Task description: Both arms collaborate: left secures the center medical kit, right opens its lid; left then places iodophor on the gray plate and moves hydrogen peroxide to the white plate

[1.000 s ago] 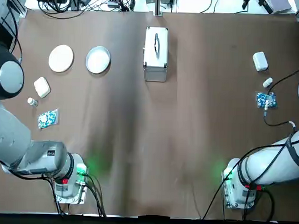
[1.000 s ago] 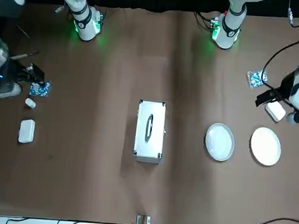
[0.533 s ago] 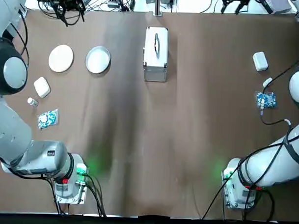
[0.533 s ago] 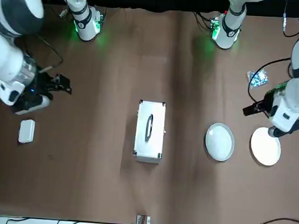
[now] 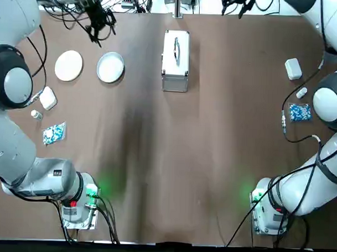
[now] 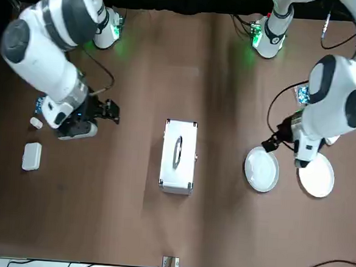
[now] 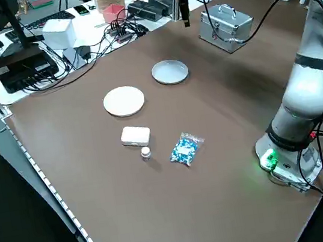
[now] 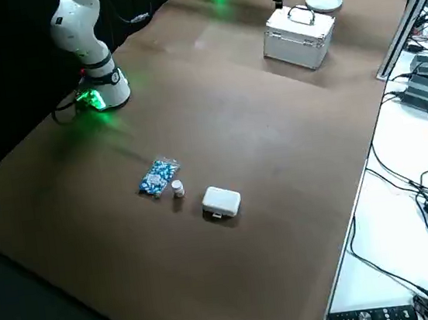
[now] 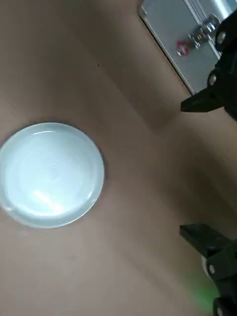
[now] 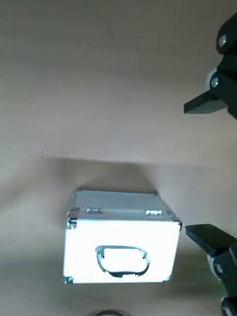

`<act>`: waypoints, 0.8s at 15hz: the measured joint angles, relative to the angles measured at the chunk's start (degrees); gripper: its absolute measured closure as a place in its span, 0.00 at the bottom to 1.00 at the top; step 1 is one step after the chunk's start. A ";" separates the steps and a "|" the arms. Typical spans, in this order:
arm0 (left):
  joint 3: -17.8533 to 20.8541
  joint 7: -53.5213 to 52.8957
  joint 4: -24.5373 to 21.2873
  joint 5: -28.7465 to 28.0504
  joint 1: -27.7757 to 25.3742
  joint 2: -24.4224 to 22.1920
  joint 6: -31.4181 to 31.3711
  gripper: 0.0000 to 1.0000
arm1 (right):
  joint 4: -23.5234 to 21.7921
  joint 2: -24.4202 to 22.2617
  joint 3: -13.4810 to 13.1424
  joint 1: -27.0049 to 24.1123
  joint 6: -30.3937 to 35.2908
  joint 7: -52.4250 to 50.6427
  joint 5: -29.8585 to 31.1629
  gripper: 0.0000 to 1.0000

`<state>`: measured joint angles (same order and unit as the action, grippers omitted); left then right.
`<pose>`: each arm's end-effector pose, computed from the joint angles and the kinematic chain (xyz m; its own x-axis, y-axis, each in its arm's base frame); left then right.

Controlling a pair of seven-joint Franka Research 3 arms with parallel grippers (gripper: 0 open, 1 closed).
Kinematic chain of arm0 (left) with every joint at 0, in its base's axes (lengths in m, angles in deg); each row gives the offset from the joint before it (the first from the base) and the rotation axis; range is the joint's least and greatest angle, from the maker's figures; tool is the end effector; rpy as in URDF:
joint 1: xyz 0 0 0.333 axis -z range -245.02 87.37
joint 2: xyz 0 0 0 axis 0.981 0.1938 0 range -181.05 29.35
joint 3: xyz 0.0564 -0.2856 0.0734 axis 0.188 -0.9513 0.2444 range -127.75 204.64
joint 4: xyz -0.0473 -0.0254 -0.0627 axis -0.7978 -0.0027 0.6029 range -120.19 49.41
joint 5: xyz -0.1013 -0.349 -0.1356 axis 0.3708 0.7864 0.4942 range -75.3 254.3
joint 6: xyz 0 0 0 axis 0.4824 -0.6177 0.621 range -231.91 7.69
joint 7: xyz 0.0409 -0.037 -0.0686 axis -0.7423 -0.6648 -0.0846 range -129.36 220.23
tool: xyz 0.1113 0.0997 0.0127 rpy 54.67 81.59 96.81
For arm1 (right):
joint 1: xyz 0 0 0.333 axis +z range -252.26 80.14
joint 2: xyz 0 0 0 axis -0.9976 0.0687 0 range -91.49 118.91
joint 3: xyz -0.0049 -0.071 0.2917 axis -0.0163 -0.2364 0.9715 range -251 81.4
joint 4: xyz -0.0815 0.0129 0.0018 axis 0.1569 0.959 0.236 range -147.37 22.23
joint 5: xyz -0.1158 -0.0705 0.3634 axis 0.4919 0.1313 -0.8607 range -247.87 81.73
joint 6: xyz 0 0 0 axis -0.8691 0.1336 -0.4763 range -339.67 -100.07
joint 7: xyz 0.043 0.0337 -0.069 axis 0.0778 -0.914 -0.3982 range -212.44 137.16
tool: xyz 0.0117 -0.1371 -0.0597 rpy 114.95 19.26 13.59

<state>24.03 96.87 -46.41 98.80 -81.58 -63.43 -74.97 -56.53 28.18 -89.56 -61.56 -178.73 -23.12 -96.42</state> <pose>0.5780 -0.1330 0.3700 0.7100 0.6646 -0.2328 0.6881 -0.7251 0.0283 0.5920 0.2479 0.4786 0.9989 0.0451 0.0101 0.0463 -0.9752 -0.2166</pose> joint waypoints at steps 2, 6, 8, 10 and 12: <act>-1.96 7.23 -2.60 1.23 0.12 0.33 -3.91 0.00 | -0.01 1.18 0.02 2.73 -1.42 5.75 0.00 0.01; -6.02 25.04 -4.34 1.42 0.93 3.69 -11.97 0.00 | -0.02 5.32 0.06 8.32 -8.63 13.15 0.00 0.02; -6.47 32.83 -4.41 1.42 2.51 6.13 -16.12 0.00 | -0.02 7.43 0.06 10.49 -13.96 17.39 -0.01 0.04; -6.50 38.54 -4.41 1.42 4.30 8.23 -19.64 0.00 | 0.13 8.60 0.04 11.53 -17.40 19.65 -0.01 0.04; -6.54 42.33 -4.40 1.42 5.96 10.22 -22.10 0.00 | 0.70 10.30 0.00 12.78 -19.87 20.88 0.00 0.04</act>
<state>17.49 139.19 -50.81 100.22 -75.62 -53.20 -97.07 -55.83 38.48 -89.56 -48.78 -198.61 -2.24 -96.42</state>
